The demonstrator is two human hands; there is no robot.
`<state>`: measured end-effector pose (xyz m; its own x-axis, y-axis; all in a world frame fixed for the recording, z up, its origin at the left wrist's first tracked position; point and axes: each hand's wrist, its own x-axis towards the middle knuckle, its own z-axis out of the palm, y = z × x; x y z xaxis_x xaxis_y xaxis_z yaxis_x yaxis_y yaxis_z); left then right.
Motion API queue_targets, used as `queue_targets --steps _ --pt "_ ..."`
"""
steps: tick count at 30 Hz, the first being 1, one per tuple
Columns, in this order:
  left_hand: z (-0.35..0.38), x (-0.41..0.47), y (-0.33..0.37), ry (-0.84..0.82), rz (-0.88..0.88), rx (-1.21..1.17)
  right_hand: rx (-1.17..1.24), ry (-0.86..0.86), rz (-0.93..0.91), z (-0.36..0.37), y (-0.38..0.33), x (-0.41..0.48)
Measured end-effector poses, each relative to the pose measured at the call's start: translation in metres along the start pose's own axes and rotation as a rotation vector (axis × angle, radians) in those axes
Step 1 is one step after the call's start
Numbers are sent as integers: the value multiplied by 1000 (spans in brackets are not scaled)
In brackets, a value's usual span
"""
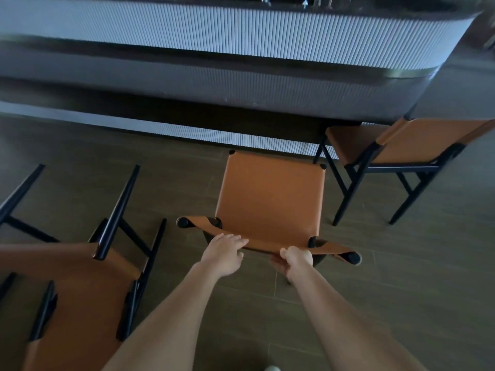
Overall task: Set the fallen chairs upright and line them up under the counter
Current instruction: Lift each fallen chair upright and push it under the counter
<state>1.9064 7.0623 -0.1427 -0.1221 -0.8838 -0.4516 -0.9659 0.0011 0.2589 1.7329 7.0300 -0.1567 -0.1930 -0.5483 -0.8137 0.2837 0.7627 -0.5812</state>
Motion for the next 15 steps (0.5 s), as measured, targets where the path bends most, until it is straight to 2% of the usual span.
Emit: queue_targets --steps 11,15 --pt "-29 39 9 122 -80 -172 -12 -65 20 14 -47 22" --pt "-37 50 11 137 -81 -169 -12 -74 16 17 -60 26"
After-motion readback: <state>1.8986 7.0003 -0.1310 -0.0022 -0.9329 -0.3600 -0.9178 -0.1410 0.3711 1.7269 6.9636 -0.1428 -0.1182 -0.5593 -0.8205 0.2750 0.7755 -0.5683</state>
